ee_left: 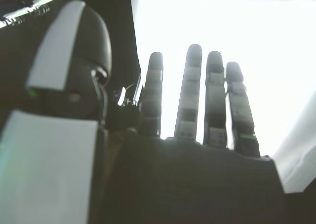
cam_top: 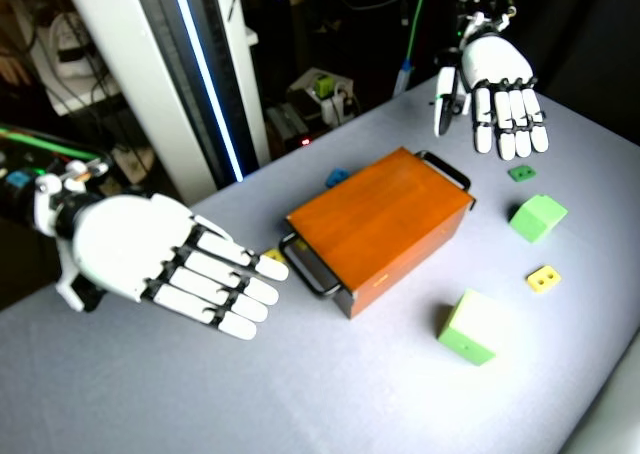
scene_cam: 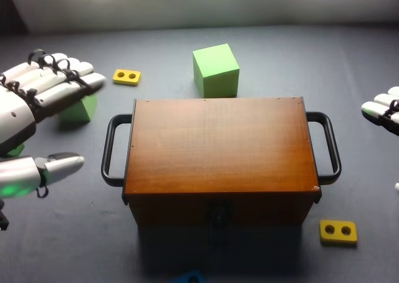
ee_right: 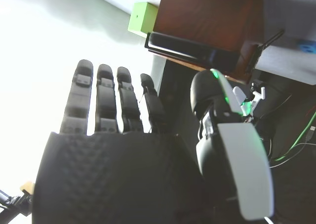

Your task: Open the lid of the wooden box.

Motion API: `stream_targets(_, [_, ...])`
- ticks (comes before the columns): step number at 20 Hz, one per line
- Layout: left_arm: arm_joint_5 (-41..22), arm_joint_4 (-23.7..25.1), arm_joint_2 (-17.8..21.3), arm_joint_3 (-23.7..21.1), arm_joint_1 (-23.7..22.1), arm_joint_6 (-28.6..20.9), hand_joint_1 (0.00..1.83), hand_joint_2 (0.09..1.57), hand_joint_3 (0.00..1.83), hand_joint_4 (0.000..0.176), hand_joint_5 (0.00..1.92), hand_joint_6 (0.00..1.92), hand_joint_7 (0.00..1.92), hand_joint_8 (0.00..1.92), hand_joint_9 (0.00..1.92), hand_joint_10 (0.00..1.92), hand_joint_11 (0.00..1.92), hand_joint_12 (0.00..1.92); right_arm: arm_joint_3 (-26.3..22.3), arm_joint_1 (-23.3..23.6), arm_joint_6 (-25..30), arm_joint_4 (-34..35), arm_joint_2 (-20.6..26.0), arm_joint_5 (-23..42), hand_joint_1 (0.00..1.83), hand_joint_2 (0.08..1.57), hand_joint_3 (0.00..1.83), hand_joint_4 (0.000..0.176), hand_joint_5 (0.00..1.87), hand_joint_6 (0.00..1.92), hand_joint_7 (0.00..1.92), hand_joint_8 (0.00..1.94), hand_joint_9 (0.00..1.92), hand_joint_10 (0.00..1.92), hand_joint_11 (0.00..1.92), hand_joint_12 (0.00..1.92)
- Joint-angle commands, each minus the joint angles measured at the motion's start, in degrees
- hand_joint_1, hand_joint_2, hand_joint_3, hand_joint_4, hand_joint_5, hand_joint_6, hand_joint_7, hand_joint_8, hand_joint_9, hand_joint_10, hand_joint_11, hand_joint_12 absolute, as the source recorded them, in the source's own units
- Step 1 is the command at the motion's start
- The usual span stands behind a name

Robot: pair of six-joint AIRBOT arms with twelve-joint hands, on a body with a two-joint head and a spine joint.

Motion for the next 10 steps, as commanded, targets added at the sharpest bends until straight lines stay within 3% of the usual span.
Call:
stream_targets(1, [-6.9,-1.3,0.5,0.0,-0.2,-0.1,0.34,1.35,0.01,0.0,0.06,0.0,0.0,0.0,0.0,0.0,0.0,0.0,0.1,0.3,-0.1,0.2,0.0,6.5,0.41,1.37,0.03,0.0,0.0,0.0,0.0,0.0,0.0,0.0,0.0,0.0])
stream_targets(4, [-6.5,-1.3,0.1,0.1,-0.2,-0.1,0.32,1.36,0.01,0.0,0.04,0.0,0.0,0.0,0.0,0.0,0.0,0.0,0.1,0.2,-0.3,0.5,0.0,6.5,0.35,1.38,0.02,0.0,0.0,0.0,0.0,0.0,0.0,0.0,0.0,0.0])
stream_targets(10, [-5.4,-2.4,0.8,-0.4,1.7,-0.1,0.33,1.36,0.0,0.0,0.03,0.01,0.0,0.0,0.0,0.0,0.0,0.0,0.1,-0.1,-0.4,1.0,0.1,5.5,0.4,1.38,0.01,0.0,0.0,0.0,0.0,0.0,0.0,0.0,0.0,0.0])
